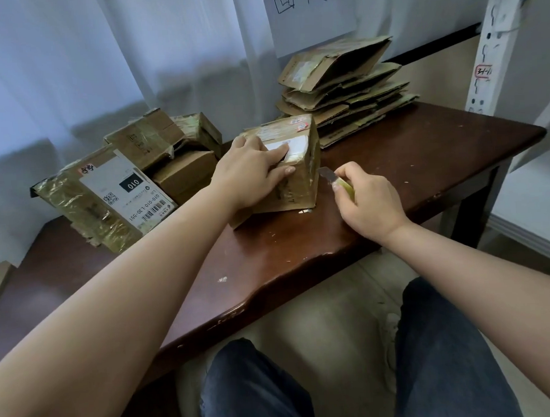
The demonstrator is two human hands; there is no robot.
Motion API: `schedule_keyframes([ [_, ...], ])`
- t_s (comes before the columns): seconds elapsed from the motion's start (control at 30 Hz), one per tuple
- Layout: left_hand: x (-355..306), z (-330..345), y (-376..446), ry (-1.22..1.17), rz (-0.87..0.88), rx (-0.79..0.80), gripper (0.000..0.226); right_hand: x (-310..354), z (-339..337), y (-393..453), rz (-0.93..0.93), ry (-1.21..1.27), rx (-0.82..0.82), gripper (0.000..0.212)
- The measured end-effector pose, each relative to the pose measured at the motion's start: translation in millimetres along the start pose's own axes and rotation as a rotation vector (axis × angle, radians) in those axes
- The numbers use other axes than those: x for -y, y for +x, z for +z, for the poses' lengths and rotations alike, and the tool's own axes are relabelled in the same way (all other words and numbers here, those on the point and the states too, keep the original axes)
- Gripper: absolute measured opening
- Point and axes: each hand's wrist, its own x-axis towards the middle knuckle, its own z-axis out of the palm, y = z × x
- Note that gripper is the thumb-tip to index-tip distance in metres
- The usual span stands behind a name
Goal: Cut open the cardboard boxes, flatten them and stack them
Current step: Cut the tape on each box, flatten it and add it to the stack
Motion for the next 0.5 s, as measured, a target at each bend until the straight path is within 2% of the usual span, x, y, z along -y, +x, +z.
schedule_keyframes([
  [0.17, -6.3, -0.6, 1.8, 0.055, -0.006, 0.024, 0.053, 5.2, 5.1, -1.8, -0.051, -0.007, -0.02, 0.015],
  [0.5, -16.0, -7.4, -3.1, 0.099, -0.04, -0.02, 0.048, 15.6, 10.2, -3.9, -0.027, -0.078, -0.077, 0.019],
])
